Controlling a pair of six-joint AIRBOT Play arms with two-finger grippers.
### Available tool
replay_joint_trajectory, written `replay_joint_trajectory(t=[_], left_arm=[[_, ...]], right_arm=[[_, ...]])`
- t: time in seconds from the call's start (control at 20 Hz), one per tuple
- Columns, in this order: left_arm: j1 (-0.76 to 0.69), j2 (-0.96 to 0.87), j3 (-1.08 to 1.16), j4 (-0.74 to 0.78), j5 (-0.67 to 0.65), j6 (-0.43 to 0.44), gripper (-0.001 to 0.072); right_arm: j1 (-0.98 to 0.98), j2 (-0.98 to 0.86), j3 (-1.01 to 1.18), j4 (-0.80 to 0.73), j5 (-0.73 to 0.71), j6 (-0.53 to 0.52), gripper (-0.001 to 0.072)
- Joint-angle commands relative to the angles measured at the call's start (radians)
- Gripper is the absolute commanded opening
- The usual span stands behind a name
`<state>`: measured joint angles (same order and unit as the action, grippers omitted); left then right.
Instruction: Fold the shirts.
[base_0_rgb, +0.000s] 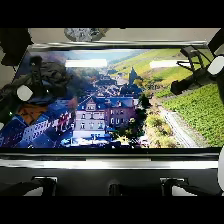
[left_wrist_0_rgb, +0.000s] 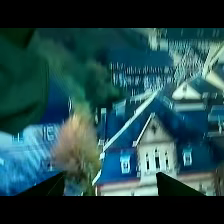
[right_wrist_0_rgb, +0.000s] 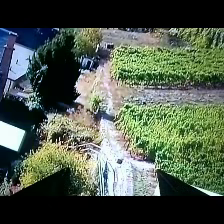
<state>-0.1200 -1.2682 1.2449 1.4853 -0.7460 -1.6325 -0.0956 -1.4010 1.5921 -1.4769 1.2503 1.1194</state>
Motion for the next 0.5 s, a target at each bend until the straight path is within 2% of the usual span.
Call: replay_joint_trajectory(t=[0.0, 0.05, 0.1, 0.3, 0.35, 0.45], left_arm=[[0.082, -0.099, 0.161, 0.048, 0.145, -0.172, 0.0720], [0.134, -0.172, 0.263, 0.043, 0.070, -0.284, 0.0720], [0.188, -0.253, 0.369, 0.025, -0.023, -0.341, 0.0720], [0.345, -0.531, 0.714, 0.035, -0.473, -0.325, 0.0720], [0.359, -0.565, 0.737, 0.034, -0.515, -0.297, 0.0720], [0.356, -0.608, 0.738, 0.033, -0.517, -0.219, 0.0720]], right_arm=[[0.000, -0.002, 0.000, 0.002, -0.074, 0.002, 0.0630], [0.000, -0.004, -0.001, 0.001, -0.079, 0.002, 0.0629], [0.000, -0.010, -0.001, 0.002, -0.080, 0.002, 0.0629], [0.000, -0.059, -0.001, 0.002, -0.033, -0.002, 0.0629], [0.000, -0.072, -0.001, 0.003, -0.019, -0.001, 0.0629], [0.000, -0.097, -0.001, 0.004, 0.006, -0.001, 0.0629]])
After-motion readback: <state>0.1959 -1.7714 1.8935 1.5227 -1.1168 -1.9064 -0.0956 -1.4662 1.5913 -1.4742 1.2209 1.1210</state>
